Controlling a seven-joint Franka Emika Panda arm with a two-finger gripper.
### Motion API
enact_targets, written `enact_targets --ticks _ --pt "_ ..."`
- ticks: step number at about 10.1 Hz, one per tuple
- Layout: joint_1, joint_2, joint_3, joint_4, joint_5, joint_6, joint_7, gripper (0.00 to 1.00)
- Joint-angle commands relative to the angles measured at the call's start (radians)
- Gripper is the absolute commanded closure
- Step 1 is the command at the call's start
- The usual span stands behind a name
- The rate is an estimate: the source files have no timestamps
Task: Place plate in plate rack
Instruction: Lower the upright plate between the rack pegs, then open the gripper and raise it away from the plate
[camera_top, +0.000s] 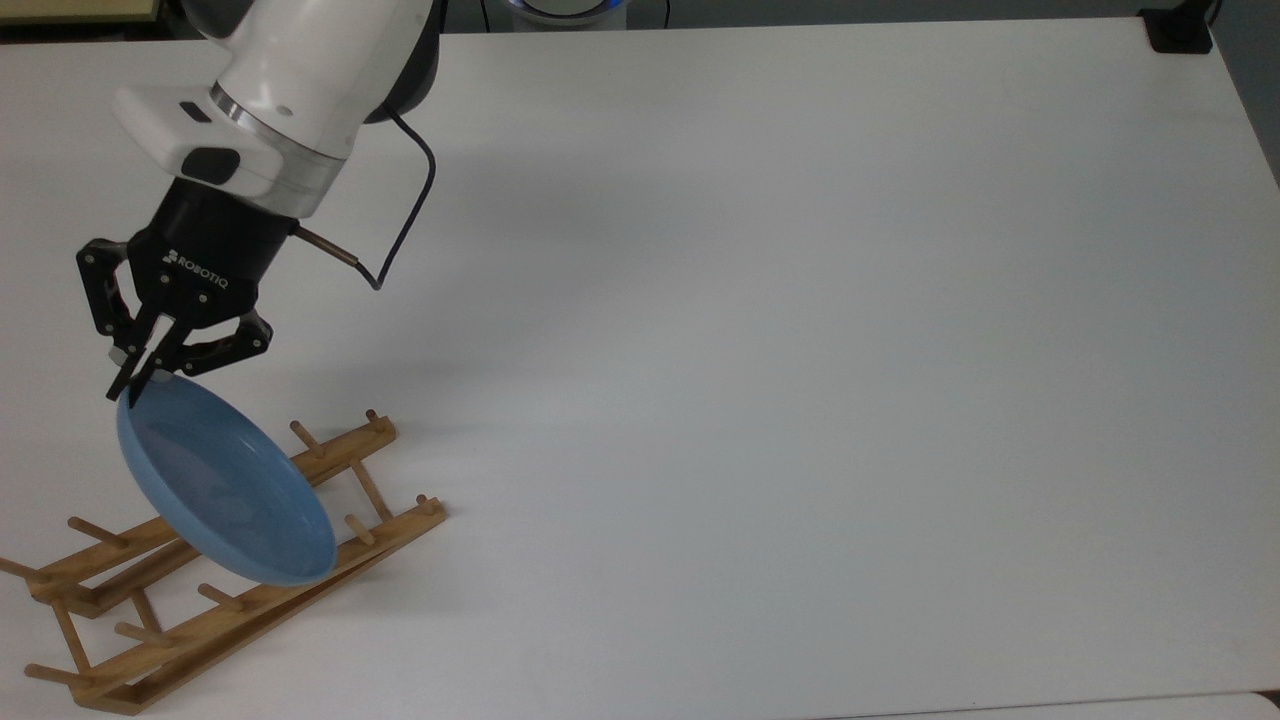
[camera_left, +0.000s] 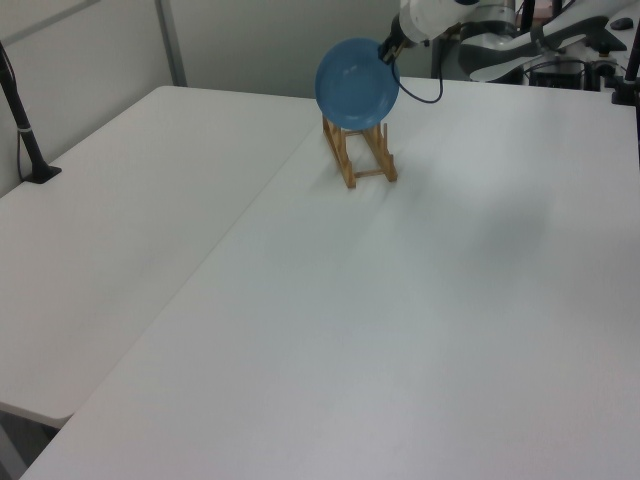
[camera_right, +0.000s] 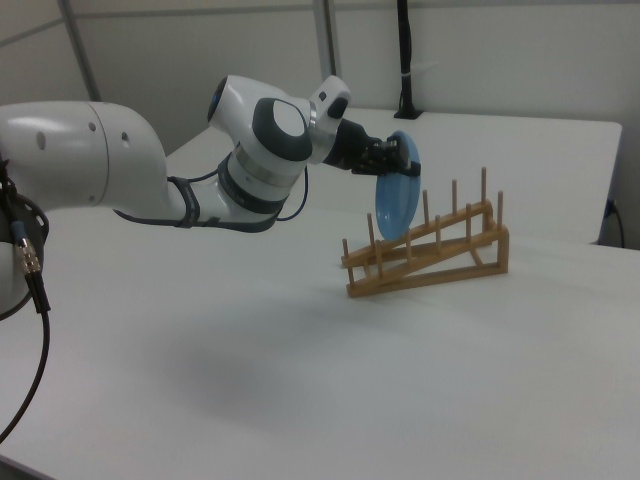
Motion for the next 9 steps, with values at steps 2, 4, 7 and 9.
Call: enact_targets --ticks 2,4,7,9 --pt "0.011 0.012 -0.013 -0.004 -0.07 0.023 0.029 0.59" --pt "0.021 -0.008 0.001 -0.004 -0.038 0.015 0.05 0.0" --pt "0.093 -0.072 0.004 -0.01 0.102 -0.035 0.177 0.0" --pt "0.168 -0.092 0.007 -0.021 0.268 -0.148 0.175 0.0"
